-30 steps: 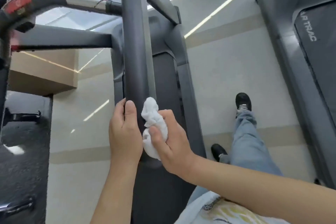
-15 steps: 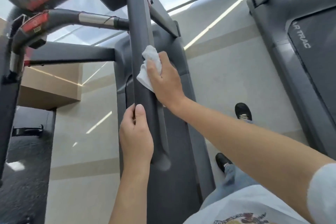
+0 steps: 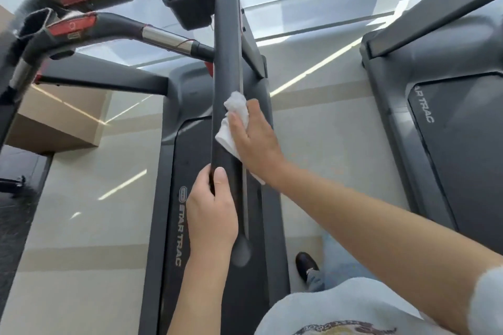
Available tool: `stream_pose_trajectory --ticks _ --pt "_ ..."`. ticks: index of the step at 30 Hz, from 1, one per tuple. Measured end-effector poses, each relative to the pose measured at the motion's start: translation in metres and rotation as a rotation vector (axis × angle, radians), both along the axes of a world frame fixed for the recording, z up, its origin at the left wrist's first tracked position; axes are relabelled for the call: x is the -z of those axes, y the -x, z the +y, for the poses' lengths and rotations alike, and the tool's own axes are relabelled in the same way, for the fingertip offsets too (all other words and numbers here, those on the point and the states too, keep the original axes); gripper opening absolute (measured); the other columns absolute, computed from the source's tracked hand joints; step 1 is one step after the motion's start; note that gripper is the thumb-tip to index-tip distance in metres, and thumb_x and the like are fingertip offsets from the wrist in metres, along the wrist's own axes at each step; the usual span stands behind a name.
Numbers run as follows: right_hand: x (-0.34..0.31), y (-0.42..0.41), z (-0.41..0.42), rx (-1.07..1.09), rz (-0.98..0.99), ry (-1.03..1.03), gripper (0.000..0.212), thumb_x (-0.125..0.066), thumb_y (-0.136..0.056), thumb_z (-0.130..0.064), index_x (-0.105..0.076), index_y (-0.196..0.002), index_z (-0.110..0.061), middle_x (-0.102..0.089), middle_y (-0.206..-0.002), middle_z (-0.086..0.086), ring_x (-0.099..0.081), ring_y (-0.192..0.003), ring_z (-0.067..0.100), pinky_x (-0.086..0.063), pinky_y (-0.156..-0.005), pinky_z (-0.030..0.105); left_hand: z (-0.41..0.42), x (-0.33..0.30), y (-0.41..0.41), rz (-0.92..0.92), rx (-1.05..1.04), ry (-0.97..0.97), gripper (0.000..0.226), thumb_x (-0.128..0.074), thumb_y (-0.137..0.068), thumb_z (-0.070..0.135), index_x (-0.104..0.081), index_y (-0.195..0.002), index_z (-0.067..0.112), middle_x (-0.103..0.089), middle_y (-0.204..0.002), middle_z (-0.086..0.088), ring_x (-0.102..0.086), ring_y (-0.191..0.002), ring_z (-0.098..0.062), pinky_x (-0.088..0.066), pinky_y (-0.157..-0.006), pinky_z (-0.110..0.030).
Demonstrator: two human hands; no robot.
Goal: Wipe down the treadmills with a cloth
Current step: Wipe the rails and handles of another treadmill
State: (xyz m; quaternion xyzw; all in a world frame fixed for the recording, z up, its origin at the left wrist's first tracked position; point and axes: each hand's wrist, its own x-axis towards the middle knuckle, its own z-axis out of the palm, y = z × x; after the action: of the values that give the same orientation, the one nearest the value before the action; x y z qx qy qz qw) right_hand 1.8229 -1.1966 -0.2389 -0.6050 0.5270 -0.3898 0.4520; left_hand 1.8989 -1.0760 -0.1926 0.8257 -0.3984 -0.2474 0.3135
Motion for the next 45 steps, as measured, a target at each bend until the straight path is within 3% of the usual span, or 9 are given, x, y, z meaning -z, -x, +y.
stream_pose_trajectory --ticks 7,10,14,21,27,31,35,40,45 --pt "-0.022 -0.020 -0.132 -0.065 0.377 0.215 0.034 -0.039 -0.107 -0.049 -0.043 -0.125 -0.022 -0.050 -0.121 0.006 -0.063 -0.096 0.031 -0.052 -0.080 0.045 0.000 0.005 -0.005 -0.014 0.065 -0.063 0.058 -0.029 -0.109 0.052 -0.044 -0.155 0.021 -0.056 -0.150 0.001 -0.049 -0.141 -0.017 -0.039 -0.121 -0.041" --pt "-0.032 -0.023 -0.156 -0.096 0.464 0.258 0.032 -0.043 -0.105 -0.049 -0.047 -0.123 -0.023 -0.049 -0.118 0.005 -0.060 -0.091 0.029 -0.048 -0.079 0.040 -0.004 0.001 -0.002 -0.033 0.068 -0.104 0.058 -0.027 -0.110 0.048 -0.039 -0.158 0.019 -0.049 -0.155 0.001 -0.045 -0.144 -0.017 -0.037 -0.120 -0.035" --pt "-0.034 -0.023 -0.165 -0.120 0.482 0.286 0.030 -0.047 -0.103 -0.049 -0.051 -0.119 -0.024 -0.051 -0.113 0.000 -0.058 -0.089 0.025 -0.046 -0.077 0.038 -0.030 -0.007 0.004 -0.073 0.063 -0.145 0.055 -0.028 -0.111 0.046 -0.039 -0.156 0.016 -0.052 -0.147 -0.002 -0.052 -0.133 -0.021 -0.045 -0.109 -0.038" --pt "-0.026 0.008 -0.124 -0.339 0.410 0.492 0.027 -0.060 -0.100 -0.042 -0.058 -0.109 -0.017 -0.053 -0.103 -0.003 -0.051 -0.079 0.018 -0.041 -0.063 0.032 -0.095 -0.008 -0.001 -0.031 -0.044 -0.171 0.048 -0.031 -0.113 0.035 -0.041 -0.157 0.021 -0.059 -0.147 -0.004 -0.054 -0.136 -0.024 -0.042 -0.115 -0.039" --pt "-0.020 0.025 -0.154 -0.547 0.284 0.494 0.033 -0.054 -0.096 -0.054 -0.055 -0.105 -0.021 -0.051 -0.099 -0.014 -0.057 -0.073 0.021 -0.050 -0.063 0.037 -0.146 -0.007 0.004 -0.037 -0.151 -0.171 0.041 -0.029 -0.110 0.037 -0.059 -0.133 0.021 -0.069 -0.120 -0.007 -0.063 -0.111 -0.029 -0.051 -0.091 -0.045" --pt "-0.025 0.007 -0.273 -0.383 0.296 0.357 0.034 -0.060 -0.098 -0.052 -0.056 -0.118 -0.025 -0.061 -0.118 -0.007 -0.060 -0.094 0.023 -0.049 -0.083 0.040 -0.177 -0.009 0.018 -0.275 -0.180 -0.231 0.041 -0.023 -0.111 0.045 -0.057 -0.111 0.022 -0.063 -0.096 0.006 -0.056 -0.081 -0.018 -0.040 -0.070 -0.037" --pt "-0.036 -0.021 -0.358 -0.330 0.437 0.409 0.036 -0.055 -0.097 -0.054 -0.061 -0.119 -0.026 -0.059 -0.115 -0.006 -0.061 -0.098 0.025 -0.047 -0.089 0.040 -0.183 -0.014 0.024 -0.380 -0.218 -0.251 0.045 -0.017 -0.108 0.049 -0.055 -0.108 0.024 -0.061 -0.087 0.010 -0.055 -0.075 -0.016 -0.037 -0.065 -0.035" --pt "-0.043 -0.029 -0.332 -0.431 0.614 0.574 0.039 -0.051 -0.100 -0.054 -0.071 -0.105 -0.021 -0.052 -0.099 -0.003 -0.050 -0.081 0.019 -0.038 -0.070 0.034 -0.184 -0.012 0.024 -0.426 -0.243 -0.266 0.044 -0.020 -0.108 0.048 -0.057 -0.104 0.024 -0.059 -0.082 0.010 -0.057 -0.070 -0.016 -0.037 -0.060 -0.033" --pt "-0.042 -0.021 -0.224 -0.631 0.524 0.732 0.036 -0.063 -0.093 -0.050 -0.067 -0.072 -0.022 -0.044 -0.078 -0.011 -0.054 -0.072 0.018 -0.044 -0.057 0.030 -0.183 -0.014 0.023 -0.377 -0.237 -0.272 0.036 -0.033 -0.109 0.042 -0.063 -0.116 0.023 -0.067 -0.095 0.008 -0.061 -0.079 -0.018 -0.032 -0.063 -0.030"
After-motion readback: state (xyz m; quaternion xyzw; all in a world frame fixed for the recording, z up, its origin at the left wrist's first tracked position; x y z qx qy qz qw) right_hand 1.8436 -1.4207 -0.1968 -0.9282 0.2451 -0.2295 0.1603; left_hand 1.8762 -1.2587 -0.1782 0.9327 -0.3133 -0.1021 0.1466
